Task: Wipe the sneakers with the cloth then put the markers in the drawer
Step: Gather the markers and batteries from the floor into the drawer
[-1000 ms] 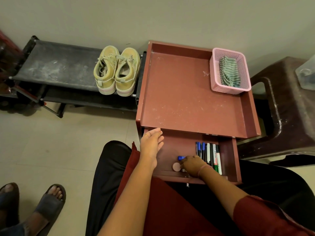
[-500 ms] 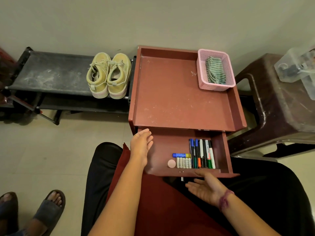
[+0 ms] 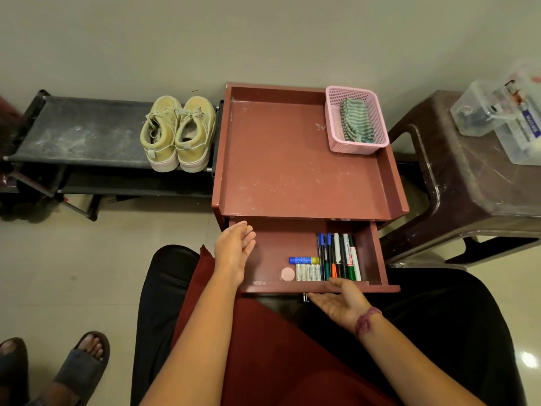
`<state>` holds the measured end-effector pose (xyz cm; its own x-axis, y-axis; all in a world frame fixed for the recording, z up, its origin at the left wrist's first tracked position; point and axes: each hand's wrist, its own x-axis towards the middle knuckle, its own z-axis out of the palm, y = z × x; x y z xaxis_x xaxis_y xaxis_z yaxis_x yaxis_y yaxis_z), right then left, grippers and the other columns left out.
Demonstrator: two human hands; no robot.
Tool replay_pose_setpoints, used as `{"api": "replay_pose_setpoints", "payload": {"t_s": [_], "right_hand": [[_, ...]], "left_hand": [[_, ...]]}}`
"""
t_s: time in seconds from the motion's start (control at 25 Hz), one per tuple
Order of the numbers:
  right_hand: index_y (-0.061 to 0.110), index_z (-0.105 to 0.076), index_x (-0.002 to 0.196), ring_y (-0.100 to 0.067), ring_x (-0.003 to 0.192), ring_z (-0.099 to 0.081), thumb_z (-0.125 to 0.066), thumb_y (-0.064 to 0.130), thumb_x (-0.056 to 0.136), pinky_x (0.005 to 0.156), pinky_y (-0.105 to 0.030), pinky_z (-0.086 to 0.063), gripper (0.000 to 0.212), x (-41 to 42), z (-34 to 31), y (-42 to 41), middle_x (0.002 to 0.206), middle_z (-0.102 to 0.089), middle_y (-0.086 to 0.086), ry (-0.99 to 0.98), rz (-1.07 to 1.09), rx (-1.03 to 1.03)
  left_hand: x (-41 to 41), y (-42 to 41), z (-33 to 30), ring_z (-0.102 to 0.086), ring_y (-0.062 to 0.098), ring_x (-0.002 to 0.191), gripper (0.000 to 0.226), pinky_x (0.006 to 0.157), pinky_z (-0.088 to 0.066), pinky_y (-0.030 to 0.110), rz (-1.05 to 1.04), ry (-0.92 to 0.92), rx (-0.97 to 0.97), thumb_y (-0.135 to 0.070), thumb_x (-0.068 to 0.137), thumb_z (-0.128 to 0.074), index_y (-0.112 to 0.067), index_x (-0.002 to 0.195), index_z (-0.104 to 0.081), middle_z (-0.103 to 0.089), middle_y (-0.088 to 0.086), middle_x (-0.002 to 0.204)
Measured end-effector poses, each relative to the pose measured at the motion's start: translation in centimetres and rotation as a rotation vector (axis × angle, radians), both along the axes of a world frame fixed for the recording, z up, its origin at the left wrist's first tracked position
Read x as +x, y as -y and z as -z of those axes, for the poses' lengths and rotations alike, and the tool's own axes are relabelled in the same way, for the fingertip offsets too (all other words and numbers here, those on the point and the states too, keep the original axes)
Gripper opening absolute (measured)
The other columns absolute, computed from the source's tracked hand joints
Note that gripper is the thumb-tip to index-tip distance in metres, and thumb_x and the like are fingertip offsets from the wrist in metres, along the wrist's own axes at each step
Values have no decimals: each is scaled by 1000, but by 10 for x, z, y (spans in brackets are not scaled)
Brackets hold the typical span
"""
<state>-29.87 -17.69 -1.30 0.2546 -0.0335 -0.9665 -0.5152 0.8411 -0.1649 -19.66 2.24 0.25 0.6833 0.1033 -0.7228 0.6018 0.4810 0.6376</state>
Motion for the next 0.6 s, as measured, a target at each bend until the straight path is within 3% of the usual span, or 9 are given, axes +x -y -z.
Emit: {"api": "replay_pose_setpoints", "payload": {"t_s": [0.12,0.32,0.48,0.6], "right_hand": [[-15,-26,138,-41,130,-42,-43,11,98,111,-44,-34,51,7,2,-1,142,-35,-33,20,-4,-34],[-14,-33,134,-40,125,-47,-42,12,99,106,-44,-40,44,27,8,-2,139,-41,-31,54,4,-72],[-14,-31,136,-40,124,-49,-46,16,98,102,-43,-42,51,43,9,0,139,-42,-29,70,34,-88],[-14,-31,137,-39,122,-51,-49,21,97,101,-42,-44,56,50,9,1,137,-44,-29,75,54,-98]], "left_hand": [[-2,1,0,-65,12,78,15,70,-52,22,50,-40,-26,-15,95,-55,-7,106,-62,-67,4,85],[-10,12,1,-57,10,60,26,56,-50,21,357,-195,68,-30,98,-50,-8,90,-61,-59,2,69],[-11,19,6,-63,18,76,50,64,-53,28,587,-335,131,-48,97,-44,-1,110,-59,-65,11,91],[-8,23,11,-62,26,97,61,85,-52,36,608,-352,137,-53,96,-44,1,124,-50,-60,18,117]]}}
